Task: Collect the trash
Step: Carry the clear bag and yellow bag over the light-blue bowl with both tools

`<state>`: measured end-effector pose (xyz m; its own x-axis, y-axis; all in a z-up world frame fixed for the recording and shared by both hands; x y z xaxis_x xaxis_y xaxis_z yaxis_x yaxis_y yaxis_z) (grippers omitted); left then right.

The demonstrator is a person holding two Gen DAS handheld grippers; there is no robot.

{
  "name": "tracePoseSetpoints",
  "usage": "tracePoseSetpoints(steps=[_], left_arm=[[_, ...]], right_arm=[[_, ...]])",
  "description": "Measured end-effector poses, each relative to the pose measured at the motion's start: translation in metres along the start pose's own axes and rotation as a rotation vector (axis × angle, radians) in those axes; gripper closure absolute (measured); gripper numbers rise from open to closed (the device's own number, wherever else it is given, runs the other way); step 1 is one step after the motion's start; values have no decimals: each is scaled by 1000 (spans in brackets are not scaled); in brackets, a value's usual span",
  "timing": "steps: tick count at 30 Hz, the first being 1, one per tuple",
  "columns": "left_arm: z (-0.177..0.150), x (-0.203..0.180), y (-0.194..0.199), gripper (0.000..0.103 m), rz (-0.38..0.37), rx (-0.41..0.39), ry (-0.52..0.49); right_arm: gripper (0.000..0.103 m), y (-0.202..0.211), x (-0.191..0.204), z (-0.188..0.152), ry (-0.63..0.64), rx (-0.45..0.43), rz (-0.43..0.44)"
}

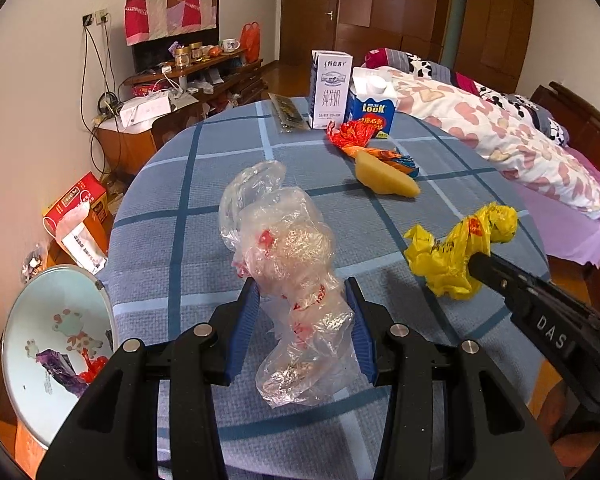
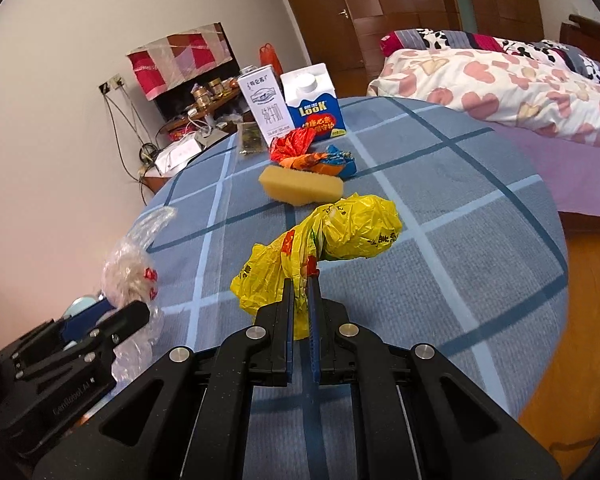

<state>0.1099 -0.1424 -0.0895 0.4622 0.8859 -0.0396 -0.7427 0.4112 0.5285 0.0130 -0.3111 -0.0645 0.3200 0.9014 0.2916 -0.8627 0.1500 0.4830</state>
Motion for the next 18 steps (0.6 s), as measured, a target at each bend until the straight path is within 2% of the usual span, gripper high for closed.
tracePoseSetpoints(steps=[18], left_arm=[[-8,13,37,59,28,-38,-8]], right_arm=[[96,27,39,-12,61,-1,66]])
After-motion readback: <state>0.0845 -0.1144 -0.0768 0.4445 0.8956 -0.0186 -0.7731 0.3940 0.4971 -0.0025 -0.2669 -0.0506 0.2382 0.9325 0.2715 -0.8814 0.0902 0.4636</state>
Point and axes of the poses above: each gripper's, at about its wrist camera, not at the fingertips, and y roughly against the way its jaws point, x to its left, z to its top, the point moved 2 cm from there along -y, roughly the way its jaws point, and after that the axes turned 15 degrees about -x, right-handed, at the moved point
